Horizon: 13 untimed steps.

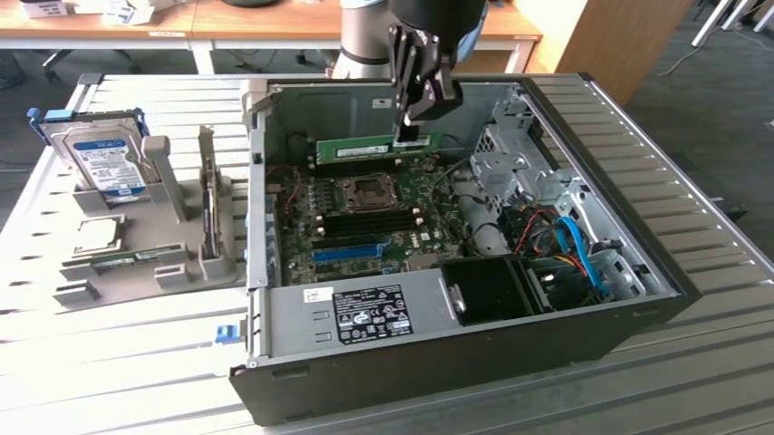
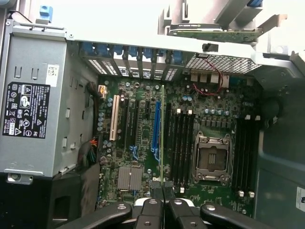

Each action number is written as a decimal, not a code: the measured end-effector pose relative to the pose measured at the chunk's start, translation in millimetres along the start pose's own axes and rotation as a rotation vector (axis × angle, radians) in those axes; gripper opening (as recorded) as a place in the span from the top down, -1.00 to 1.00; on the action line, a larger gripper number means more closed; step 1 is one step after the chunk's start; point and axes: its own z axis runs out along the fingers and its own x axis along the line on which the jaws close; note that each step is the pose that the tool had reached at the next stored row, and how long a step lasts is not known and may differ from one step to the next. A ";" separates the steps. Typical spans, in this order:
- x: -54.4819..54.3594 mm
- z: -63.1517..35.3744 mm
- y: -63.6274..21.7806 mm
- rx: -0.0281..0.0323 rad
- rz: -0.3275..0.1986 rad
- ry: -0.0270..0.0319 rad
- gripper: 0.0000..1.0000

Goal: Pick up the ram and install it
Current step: 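Pick up the ram and move it above insertion slot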

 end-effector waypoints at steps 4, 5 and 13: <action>0.1 4.0 -0.2 -0.0007 0.000 0.0004 0.76; 0.1 5.2 -0.3 -0.0007 0.000 0.0006 0.76; 0.2 9.4 -0.5 -0.0011 0.000 0.0032 0.76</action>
